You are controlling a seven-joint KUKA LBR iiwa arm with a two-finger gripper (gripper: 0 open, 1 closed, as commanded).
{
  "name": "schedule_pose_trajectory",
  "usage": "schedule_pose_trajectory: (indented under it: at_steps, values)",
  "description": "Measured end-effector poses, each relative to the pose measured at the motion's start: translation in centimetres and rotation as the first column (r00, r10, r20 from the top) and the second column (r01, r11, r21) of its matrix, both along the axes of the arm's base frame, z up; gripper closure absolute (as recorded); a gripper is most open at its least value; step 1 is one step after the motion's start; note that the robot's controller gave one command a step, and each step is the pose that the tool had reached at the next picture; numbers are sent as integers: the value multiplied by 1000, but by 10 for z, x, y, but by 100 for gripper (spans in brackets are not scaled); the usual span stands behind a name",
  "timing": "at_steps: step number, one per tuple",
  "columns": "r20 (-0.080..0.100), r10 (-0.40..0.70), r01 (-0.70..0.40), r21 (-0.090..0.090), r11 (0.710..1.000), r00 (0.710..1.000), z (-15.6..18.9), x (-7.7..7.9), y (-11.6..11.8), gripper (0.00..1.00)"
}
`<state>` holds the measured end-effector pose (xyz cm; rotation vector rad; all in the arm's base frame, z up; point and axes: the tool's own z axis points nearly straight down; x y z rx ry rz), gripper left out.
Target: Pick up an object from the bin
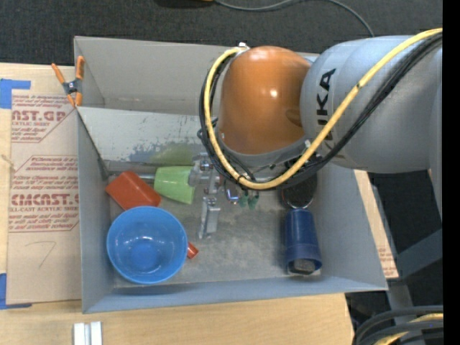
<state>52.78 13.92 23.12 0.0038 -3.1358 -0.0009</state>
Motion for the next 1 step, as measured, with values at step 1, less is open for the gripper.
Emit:
schedule_pose_trajectory:
  at_steps: [1]
  values:
    - [7,-2,2,1,1000,1000,4,2,-1,0]
